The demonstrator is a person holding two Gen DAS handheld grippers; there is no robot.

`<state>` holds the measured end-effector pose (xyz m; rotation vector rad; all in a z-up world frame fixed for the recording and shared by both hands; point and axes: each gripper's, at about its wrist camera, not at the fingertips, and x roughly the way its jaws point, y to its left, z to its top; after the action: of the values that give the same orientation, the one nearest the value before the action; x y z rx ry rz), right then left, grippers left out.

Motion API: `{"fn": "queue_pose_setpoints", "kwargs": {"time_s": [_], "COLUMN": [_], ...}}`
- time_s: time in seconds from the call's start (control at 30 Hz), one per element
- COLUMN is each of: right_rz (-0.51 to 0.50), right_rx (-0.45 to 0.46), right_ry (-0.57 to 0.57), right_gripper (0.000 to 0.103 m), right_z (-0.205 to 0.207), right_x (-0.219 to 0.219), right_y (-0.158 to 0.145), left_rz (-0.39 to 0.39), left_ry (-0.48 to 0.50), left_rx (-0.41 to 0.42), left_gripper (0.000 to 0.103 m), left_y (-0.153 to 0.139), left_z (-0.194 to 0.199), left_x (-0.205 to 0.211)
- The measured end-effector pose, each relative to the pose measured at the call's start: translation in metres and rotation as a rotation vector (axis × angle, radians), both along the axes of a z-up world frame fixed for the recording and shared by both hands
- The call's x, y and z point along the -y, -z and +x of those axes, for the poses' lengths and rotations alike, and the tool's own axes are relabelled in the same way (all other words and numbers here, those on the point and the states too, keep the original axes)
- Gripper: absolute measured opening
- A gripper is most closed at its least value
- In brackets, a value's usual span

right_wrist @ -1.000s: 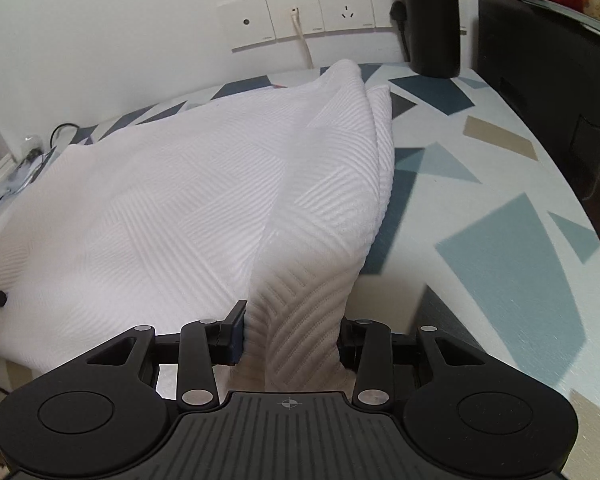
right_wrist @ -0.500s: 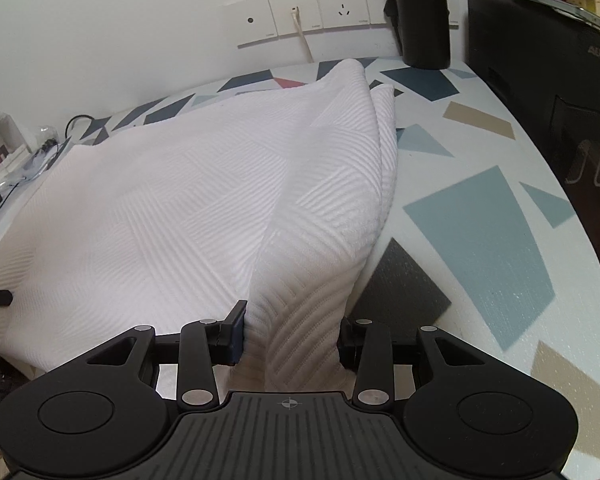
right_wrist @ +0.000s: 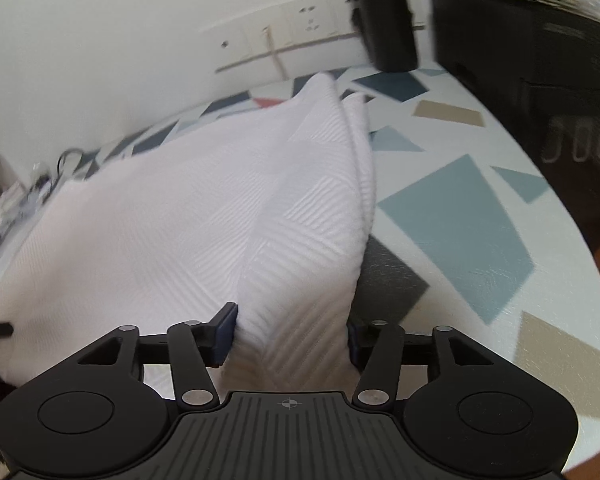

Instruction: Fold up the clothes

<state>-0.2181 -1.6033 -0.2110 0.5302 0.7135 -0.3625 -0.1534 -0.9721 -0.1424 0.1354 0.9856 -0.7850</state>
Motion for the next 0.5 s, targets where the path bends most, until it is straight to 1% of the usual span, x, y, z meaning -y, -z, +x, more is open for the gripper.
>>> {"fn": "queue_pose_setpoints", "kwargs": {"time_s": [0.13, 0.27, 0.43, 0.5], "right_rz": [0.016, 0.005, 0.062, 0.094], "right_rx": [0.034, 0.035, 0.049, 0.069], "right_ry": [0.052, 0.118, 0.169, 0.163], "right_gripper": [0.048, 0.047, 0.047, 0.047], "right_z": [-0.02, -0.039, -0.059, -0.064], "right_x": [0.005, 0.009, 0.015, 0.01], "right_y": [-0.005, -0.008, -0.006, -0.007], "left_rz": [-0.025, -0.047, -0.075, -0.107], "left_ry": [-0.01, -0.028, -0.053, -0.067], "left_rx": [-0.005, -0.019, -0.034, -0.057], "left_gripper": [0.052, 0.055, 0.056, 0.056], "left_y": [-0.006, -0.011, -0.014, -0.016], "left_z": [-0.001, -0.002, -0.007, -0.01], "left_x": [-0.013, -0.026, -0.04, -0.049]}}
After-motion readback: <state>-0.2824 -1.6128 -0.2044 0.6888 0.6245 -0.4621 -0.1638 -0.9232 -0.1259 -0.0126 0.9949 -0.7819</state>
